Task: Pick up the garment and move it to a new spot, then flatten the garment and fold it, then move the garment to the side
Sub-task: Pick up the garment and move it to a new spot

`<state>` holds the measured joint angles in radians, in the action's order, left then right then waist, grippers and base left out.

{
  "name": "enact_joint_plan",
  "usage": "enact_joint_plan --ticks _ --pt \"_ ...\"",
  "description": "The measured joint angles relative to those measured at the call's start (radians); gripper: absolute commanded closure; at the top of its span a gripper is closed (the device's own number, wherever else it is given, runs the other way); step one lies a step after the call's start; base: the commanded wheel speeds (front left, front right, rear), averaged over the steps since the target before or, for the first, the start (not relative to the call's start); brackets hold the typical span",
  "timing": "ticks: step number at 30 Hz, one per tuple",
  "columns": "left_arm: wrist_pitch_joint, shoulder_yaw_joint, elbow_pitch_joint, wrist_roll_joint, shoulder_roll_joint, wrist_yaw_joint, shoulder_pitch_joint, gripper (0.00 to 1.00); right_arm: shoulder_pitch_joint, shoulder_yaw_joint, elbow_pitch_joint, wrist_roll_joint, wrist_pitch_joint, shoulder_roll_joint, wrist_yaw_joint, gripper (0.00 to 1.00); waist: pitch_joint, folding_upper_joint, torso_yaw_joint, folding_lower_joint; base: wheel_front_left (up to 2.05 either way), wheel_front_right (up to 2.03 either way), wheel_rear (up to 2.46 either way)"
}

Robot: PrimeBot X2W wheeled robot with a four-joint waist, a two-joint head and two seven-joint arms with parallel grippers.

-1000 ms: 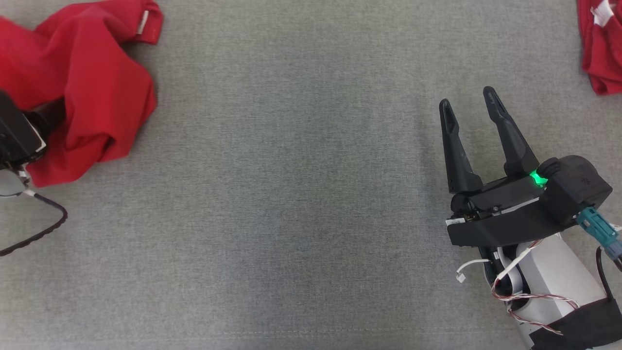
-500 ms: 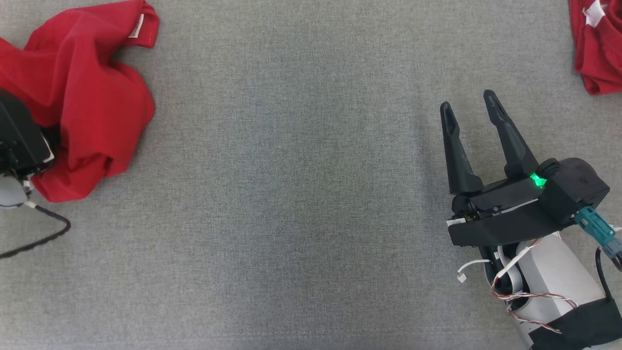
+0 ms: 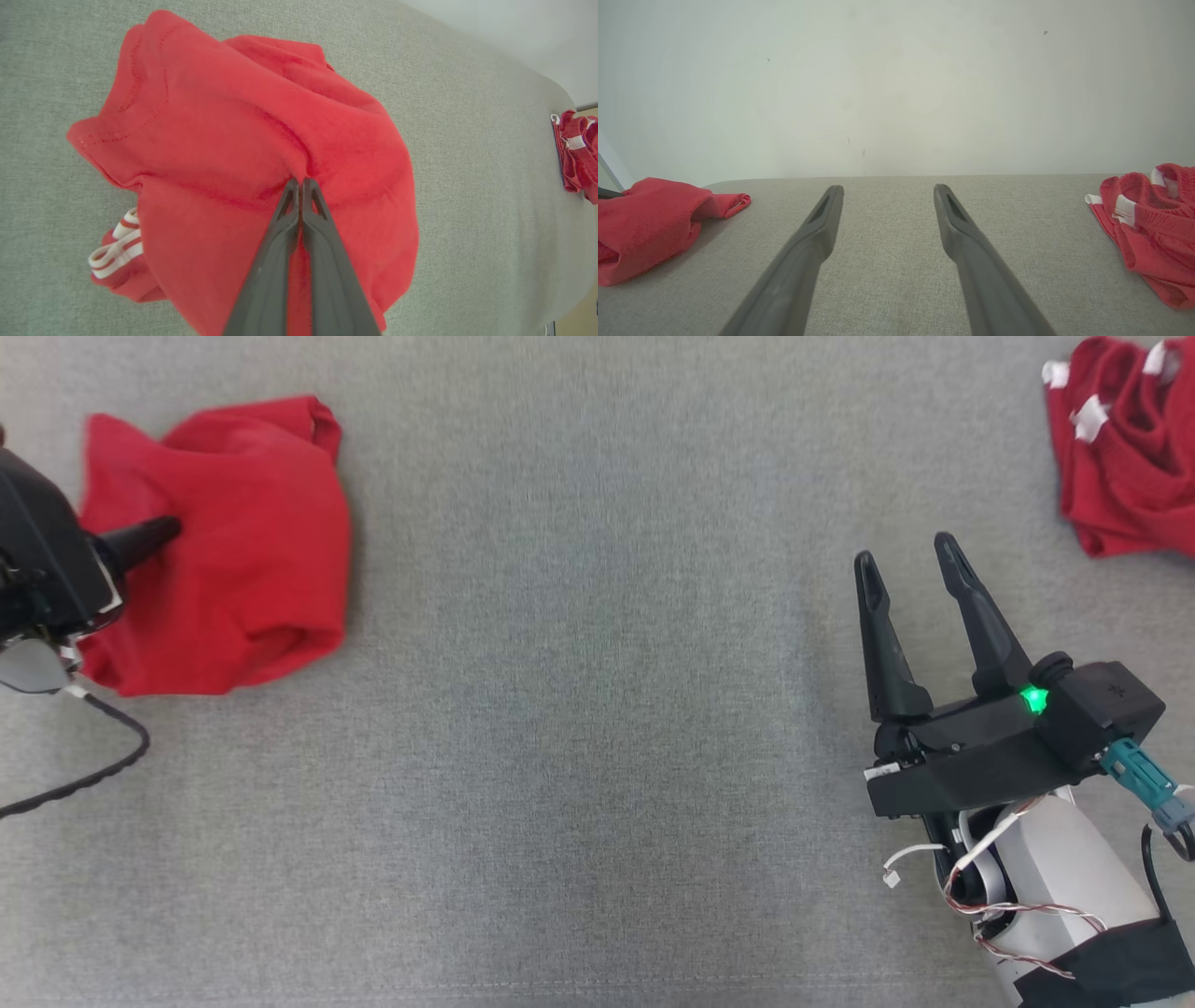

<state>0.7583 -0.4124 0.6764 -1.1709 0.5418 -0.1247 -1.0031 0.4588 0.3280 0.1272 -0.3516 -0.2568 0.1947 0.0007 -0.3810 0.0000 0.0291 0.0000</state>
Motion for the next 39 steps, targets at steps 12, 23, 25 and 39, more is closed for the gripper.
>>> enact_joint_plan --ticks 12,23,25,39 --pt "-0.084 -0.051 -0.104 -0.053 -0.03 0.0 0.011 1.0 -0.068 -0.04 0.039 -0.019 0.0 -0.014 0.027 0.0 0.13 0.0 -0.008 -0.0001 0.0 0.0 0.0" --pt "-0.202 -0.113 -0.249 -0.066 -0.114 0.0 0.129 1.0 -0.152 -0.074 0.03 -0.027 0.0 -0.014 0.04 0.0 0.244 -0.0001 -0.054 -0.0002 0.0 0.0 0.0" --pt "-0.255 -0.114 -0.278 -0.063 -0.158 0.0 0.144 1.0 -0.175 -0.082 0.012 -0.027 0.0 -0.011 0.044 0.0 0.262 -0.0001 -0.079 -0.0002 0.0 0.0 0.0" --pt "-0.558 -0.288 -0.168 0.128 -0.482 0.025 0.221 0.0 -0.208 -0.09 -0.028 -0.025 0.0 -0.018 0.054 0.0 0.253 0.0 -0.226 0.0 0.0 0.0 0.0"
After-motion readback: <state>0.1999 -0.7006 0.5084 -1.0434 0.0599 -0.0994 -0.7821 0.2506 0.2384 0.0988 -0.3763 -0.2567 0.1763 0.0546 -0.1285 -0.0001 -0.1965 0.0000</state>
